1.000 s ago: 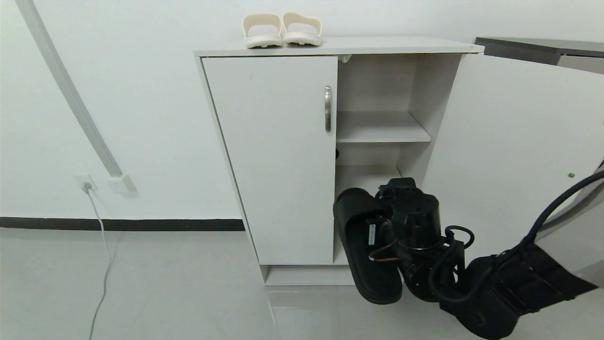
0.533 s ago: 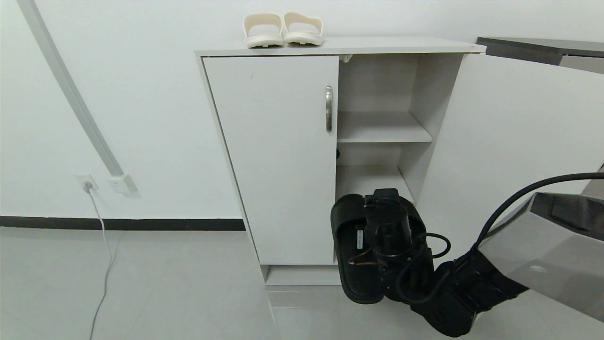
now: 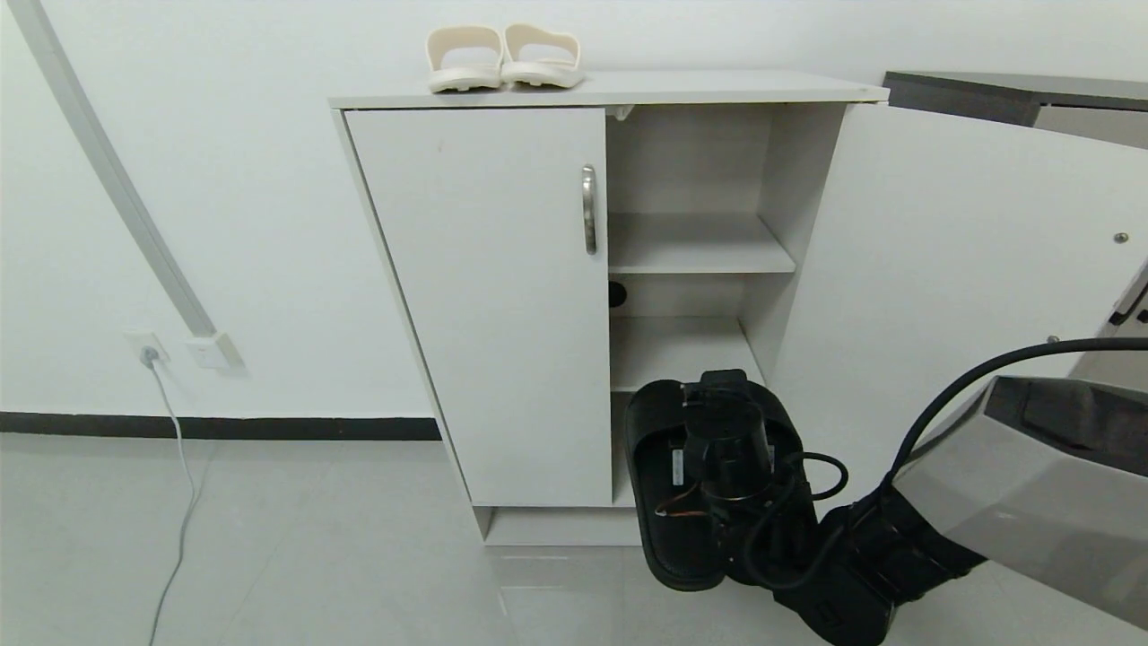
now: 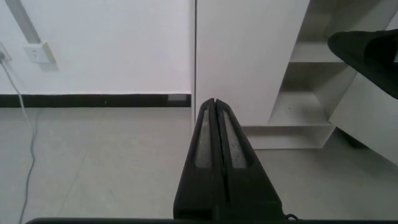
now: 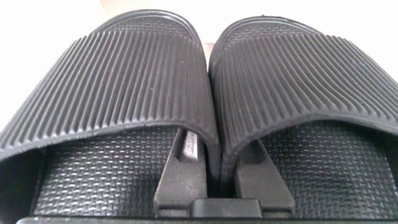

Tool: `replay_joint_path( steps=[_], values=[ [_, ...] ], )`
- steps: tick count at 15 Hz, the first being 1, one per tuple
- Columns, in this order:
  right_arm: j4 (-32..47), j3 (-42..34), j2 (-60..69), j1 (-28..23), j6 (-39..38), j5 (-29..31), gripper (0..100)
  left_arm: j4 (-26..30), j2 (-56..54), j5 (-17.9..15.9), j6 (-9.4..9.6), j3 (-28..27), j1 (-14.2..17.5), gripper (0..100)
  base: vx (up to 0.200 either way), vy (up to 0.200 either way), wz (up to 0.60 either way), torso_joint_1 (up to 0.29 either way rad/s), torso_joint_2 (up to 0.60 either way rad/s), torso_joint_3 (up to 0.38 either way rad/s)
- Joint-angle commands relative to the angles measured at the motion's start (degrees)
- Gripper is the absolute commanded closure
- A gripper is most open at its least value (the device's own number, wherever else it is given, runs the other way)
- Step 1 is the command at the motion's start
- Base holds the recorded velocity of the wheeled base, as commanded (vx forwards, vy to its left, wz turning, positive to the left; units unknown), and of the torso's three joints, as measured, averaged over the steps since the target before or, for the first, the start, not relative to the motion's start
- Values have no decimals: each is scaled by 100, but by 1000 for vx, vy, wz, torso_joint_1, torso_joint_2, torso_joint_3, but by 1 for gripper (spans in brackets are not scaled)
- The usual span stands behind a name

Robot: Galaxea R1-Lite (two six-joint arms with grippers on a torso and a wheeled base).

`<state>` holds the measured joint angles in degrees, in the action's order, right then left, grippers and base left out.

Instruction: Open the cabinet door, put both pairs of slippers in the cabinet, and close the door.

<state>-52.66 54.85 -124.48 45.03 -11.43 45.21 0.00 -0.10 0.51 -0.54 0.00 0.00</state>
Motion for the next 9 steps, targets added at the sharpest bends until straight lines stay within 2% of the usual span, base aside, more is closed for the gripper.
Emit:
replay_joint_path(
  steps=[1,9],
  values=[
    [-7,0,-33,-12,1,5,100,0,10,2,1,0,0,100,0,0,0,0,0,0],
    [-42,-27,-68,-30,-8,5,100,0,10,19,-17,0,0,100,0,0,0,0,0,0]
  ],
)
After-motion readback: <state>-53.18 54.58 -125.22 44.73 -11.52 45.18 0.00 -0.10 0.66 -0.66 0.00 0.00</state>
